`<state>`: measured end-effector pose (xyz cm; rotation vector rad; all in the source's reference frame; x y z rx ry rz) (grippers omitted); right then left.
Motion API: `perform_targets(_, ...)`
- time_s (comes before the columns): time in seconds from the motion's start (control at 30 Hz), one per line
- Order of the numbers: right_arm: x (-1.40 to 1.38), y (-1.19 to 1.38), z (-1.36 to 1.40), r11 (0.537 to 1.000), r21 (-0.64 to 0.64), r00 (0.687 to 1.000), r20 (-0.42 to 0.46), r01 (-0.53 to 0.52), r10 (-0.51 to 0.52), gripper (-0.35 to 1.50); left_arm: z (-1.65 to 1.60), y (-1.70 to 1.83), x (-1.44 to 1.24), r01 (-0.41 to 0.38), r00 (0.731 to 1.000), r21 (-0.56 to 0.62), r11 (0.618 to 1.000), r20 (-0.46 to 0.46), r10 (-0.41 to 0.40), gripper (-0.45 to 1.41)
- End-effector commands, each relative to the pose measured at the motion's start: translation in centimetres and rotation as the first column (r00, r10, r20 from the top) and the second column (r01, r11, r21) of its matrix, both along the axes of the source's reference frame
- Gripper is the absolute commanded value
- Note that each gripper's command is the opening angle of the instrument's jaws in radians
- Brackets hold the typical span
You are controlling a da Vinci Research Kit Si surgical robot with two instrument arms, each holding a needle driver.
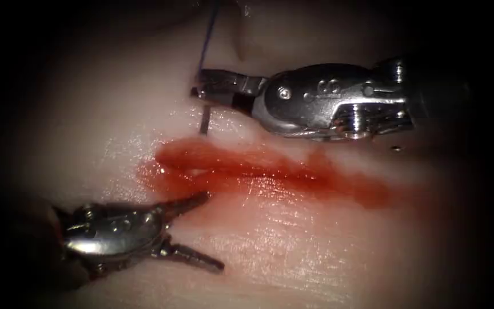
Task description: Wound Closure
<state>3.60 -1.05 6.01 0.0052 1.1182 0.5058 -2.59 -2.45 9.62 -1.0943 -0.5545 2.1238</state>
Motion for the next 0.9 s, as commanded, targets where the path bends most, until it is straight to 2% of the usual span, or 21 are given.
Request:
perform_targets(0.03, 0.05, -0.02, 0.02, 1.0, -0.004, 1.0, 0.0, -0.006, 0.006, -0.35, 0.05, -0.09, -0.05, -0.002, 1.0, 0.005, 1.0, 0.001, 0.002, 0.89)
perform_targets(0.4, 0.11, 0.05, 0.04, 1.0, -0.007, 1.0, 0.012, -0.014, 0.014, -0.35, 0.05, -0.09, -0.05, -0.004, 1.0, 0.005, 1.0, -0.001, 0.004, 0.89)
perform_targets(0.5, 0.11, 0.07, 0.05, 0.999, 0.029, 1.0, 0.006, -0.022, 0.022, -0.35, 0.05, -0.09, -0.05, -0.004, 1.0, 0.005, 1.0, -0.001, 0.004, 0.89)
perform_targets(0.63, 0.15, 0.03, 0.12, 0.983, 0.181, 0.999, -0.024, -0.023, 0.028, -0.35, 0.05, -0.09, -0.04, -0.004, 1.0, 0.005, 1.0, 0.0, 0.004, 0.89)
perform_targets(0.67, 0.17, -0.02, 0.17, 0.968, 0.251, 0.999, -0.032, -0.011, 0.02, -0.35, 0.05, -0.09, -0.03, -0.006, 1.0, 0.006, 1.0, -0.002, 0.006, 0.89)
perform_targets(0.77, 0.2, -0.1, 0.24, 0.936, 0.353, 0.999, -0.049, -0.001, 0.019, -0.35, 0.05, -0.09, -0.02, -0.009, 1.0, 0.007, 1.0, -0.004, 0.009, 0.89)
perform_targets(0.8, 0.21, -0.16, 0.27, 0.911, 0.412, 0.998, -0.058, 0.013, 0.012, -0.35, 0.05, -0.09, -0.01, -0.01, 1.0, 0.007, 1.0, -0.004, 0.01, 0.89)
perform_targets(0.9, 0.22, -0.21, 0.29, 0.885, 0.464, 0.997, -0.074, 0.029, 0.007, -0.35, 0.05, -0.09, 0.0, -0.013, 1.0, 0.008, 1.0, -0.005, 0.013, 0.89)
